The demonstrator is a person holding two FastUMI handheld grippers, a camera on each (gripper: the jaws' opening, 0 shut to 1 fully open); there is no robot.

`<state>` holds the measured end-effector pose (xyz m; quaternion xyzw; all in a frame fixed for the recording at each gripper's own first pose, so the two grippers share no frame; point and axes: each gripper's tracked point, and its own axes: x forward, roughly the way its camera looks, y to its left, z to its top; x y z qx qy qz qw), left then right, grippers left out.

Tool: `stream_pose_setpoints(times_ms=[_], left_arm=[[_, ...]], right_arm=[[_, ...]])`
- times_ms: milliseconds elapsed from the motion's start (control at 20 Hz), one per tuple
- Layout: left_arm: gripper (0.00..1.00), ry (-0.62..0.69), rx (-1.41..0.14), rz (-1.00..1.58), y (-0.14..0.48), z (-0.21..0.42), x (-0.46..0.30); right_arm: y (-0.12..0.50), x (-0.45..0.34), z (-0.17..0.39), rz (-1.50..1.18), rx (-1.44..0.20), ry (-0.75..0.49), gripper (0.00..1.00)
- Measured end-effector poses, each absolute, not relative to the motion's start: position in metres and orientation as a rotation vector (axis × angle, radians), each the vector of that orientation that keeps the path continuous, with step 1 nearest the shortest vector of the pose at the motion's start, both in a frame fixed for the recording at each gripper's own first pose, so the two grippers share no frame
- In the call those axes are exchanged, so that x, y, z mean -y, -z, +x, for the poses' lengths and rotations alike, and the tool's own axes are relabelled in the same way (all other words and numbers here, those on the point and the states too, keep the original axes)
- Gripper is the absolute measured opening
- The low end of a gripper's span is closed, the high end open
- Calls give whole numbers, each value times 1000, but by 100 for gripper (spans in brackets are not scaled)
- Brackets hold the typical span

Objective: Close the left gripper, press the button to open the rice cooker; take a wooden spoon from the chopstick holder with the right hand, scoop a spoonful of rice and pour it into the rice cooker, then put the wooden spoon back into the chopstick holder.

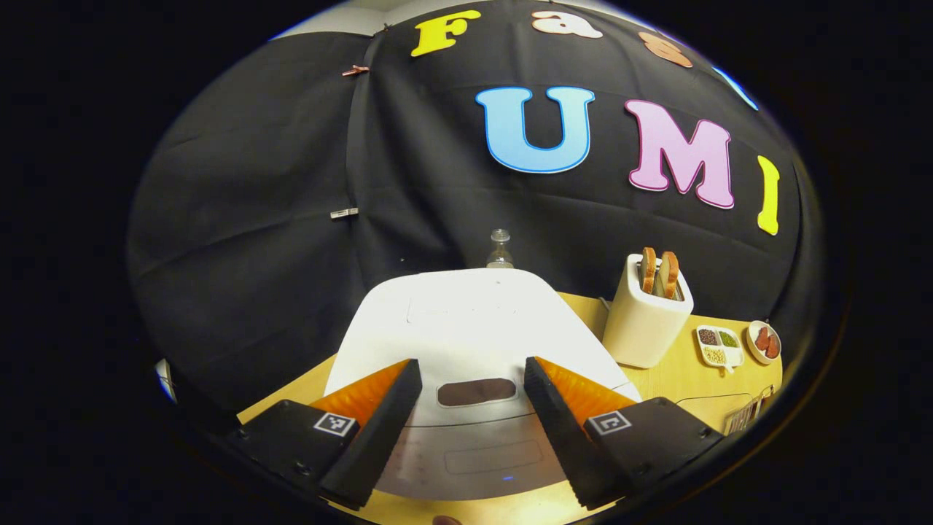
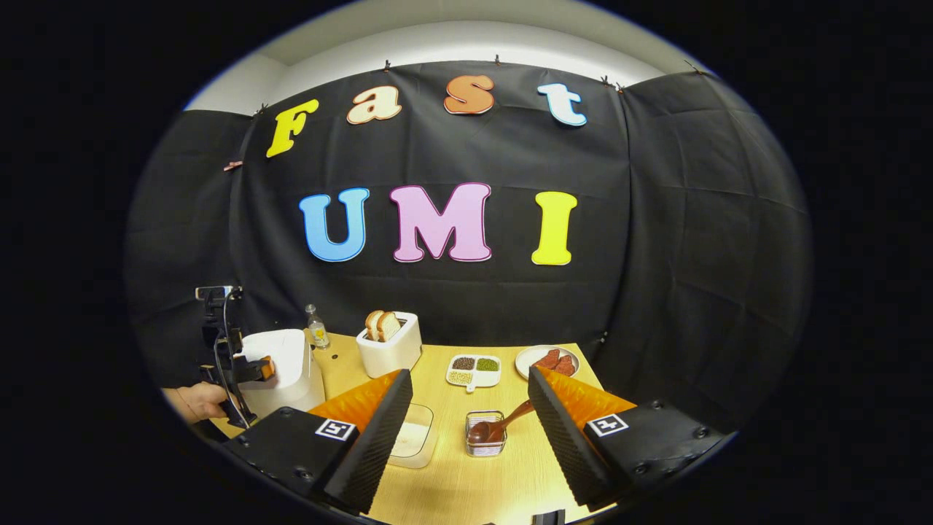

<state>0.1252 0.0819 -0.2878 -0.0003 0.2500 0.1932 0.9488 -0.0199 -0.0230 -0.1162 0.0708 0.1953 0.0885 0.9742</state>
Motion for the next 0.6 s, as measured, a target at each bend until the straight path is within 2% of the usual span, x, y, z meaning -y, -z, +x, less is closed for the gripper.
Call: stream_pose_setpoints(times_ms=[450,600], left_arm=[[96,-375,-502,-27,275,124,-80],[96,-368,-420,-32,245,116,-82]], right_arm=[[117,29,-22,141,-398,-167,99],[115,27,-21,147,-394,-168,99]])
